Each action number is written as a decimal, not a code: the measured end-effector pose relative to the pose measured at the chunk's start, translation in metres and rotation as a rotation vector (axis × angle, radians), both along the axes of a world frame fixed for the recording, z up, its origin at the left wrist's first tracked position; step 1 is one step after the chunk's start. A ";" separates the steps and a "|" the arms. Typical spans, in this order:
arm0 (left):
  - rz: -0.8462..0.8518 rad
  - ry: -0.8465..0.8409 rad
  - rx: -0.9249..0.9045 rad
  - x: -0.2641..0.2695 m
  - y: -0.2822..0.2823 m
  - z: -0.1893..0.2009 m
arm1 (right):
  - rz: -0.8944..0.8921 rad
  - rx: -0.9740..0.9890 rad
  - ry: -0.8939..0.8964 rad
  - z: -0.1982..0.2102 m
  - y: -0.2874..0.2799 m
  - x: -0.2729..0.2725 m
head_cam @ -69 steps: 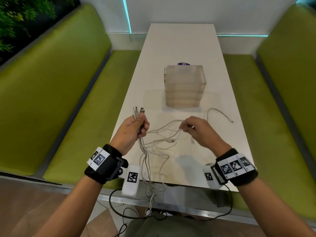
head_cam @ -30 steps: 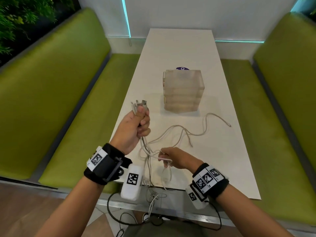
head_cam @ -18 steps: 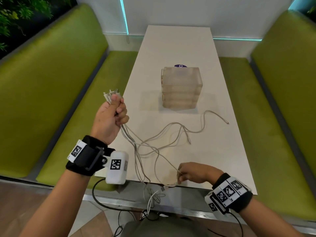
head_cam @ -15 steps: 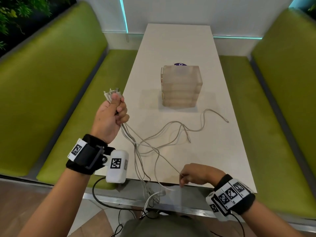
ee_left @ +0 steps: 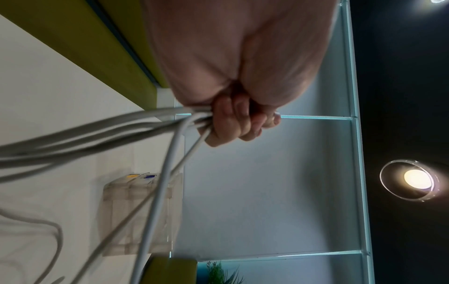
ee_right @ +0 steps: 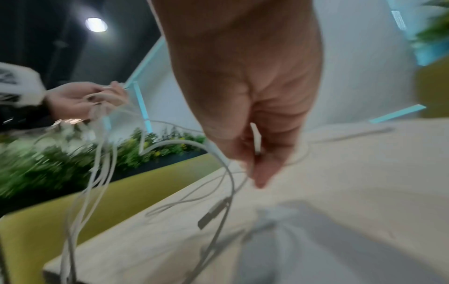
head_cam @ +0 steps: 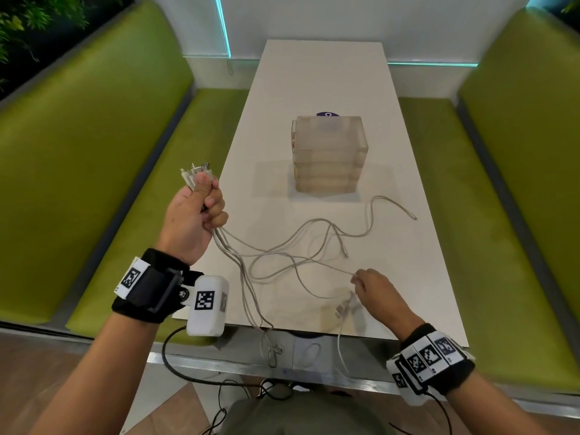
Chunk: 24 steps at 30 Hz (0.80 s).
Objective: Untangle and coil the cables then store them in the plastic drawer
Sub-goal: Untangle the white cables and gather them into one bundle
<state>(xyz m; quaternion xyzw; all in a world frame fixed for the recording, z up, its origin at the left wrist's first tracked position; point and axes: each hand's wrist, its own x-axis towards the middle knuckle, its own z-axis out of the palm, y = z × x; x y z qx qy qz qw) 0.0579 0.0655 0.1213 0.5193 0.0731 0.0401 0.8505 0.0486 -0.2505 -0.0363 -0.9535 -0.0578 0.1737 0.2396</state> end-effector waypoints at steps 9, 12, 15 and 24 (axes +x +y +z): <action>-0.080 0.021 0.045 -0.001 -0.018 0.001 | -0.025 0.582 0.031 0.014 0.010 -0.011; -0.085 0.025 0.057 -0.001 -0.019 0.002 | 0.129 0.407 0.174 0.023 0.008 -0.010; -0.087 0.017 0.054 0.000 -0.016 0.005 | 0.421 0.199 0.516 0.027 0.005 -0.014; -0.125 0.028 0.090 -0.002 -0.022 0.004 | 0.392 0.148 0.383 0.001 0.044 -0.041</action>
